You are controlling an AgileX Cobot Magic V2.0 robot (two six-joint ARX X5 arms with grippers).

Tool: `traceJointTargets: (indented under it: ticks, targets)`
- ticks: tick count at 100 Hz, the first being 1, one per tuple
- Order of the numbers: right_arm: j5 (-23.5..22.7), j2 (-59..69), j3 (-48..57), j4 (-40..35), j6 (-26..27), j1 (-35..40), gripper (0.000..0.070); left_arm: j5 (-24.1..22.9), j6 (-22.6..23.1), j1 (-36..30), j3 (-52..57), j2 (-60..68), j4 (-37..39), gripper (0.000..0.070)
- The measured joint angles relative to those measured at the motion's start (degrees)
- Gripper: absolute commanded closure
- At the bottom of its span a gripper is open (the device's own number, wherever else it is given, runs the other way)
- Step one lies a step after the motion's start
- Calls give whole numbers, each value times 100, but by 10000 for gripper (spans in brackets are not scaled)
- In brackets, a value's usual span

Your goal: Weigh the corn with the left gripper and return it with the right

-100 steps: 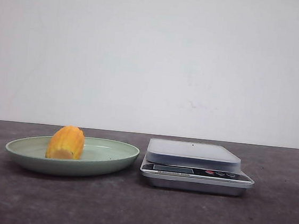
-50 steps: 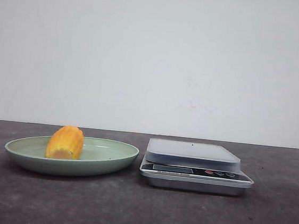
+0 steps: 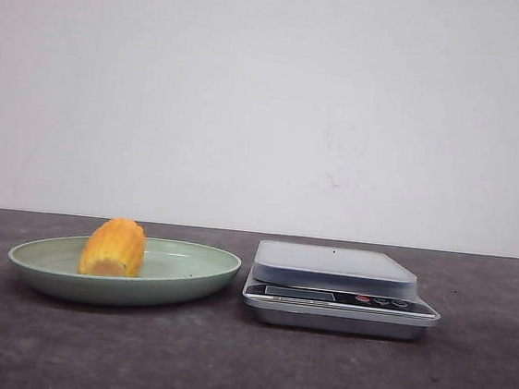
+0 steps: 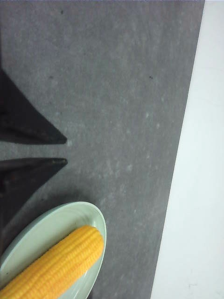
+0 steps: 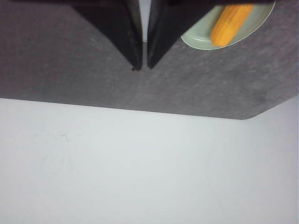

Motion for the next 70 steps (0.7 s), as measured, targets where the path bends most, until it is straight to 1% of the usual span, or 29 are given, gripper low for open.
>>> traceJointTargets:
  ticks: [60, 70]
  targets:
    - [0, 0, 0, 0, 0, 0, 689, 0, 2, 0, 0, -2, 0, 681]
    - [13, 0, 0, 4, -138, -2, 689, 0, 2, 0, 0, 0, 0, 681]
